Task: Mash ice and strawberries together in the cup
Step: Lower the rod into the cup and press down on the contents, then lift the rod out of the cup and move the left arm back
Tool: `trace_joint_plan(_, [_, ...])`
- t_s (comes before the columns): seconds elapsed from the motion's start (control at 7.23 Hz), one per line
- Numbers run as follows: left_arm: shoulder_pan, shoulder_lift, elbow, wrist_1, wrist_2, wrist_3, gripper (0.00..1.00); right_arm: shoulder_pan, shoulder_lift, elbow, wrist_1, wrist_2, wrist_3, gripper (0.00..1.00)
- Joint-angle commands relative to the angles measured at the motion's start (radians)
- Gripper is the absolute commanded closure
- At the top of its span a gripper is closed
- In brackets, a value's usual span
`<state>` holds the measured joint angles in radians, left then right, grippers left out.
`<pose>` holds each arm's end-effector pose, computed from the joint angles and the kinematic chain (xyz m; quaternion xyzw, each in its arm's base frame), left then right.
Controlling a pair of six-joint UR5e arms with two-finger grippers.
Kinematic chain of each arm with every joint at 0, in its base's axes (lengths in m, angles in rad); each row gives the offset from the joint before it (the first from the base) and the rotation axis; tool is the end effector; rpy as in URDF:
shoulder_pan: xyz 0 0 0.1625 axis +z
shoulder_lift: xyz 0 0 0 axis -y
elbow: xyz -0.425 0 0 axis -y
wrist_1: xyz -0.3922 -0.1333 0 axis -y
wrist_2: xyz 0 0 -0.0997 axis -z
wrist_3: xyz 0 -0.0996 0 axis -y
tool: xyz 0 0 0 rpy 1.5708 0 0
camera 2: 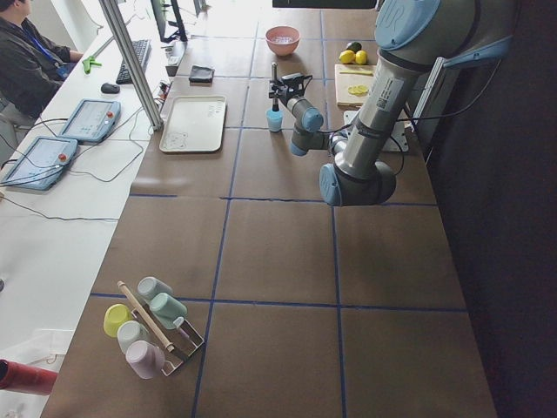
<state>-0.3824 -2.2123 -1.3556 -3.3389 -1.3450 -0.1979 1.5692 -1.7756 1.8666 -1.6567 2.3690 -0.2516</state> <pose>0.5283 -0.3802 0.2032 0.7130 0.5255 0.1272 0.4464 0.0613 -0.4043 0.6120 0.0508 -0.3853 -0.1173 0.9139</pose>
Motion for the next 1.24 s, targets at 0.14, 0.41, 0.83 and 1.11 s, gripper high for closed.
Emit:
trace_joint_plan(0.14, [-0.064,0.034,-0.345,0.484,-0.075,-0.006,1.00,0.000,0.001,-0.003,0.000,-0.001,0.005,0.01])
trace_joint_plan(0.41, [-0.076,0.036,-0.497,0.826,-0.075,-0.008,1.00,0.000,-0.001,-0.006,0.000,-0.001,0.003,0.01])
trace_joint_plan(0.83, [-0.154,0.034,-0.658,1.429,-0.110,-0.006,0.99,0.000,-0.002,-0.006,0.000,0.001,0.003,0.01])
trace_joint_plan(1.11, [-0.251,0.071,-0.659,1.631,-0.248,-0.002,0.99,0.000,-0.002,-0.004,0.000,-0.001,0.002,0.01])
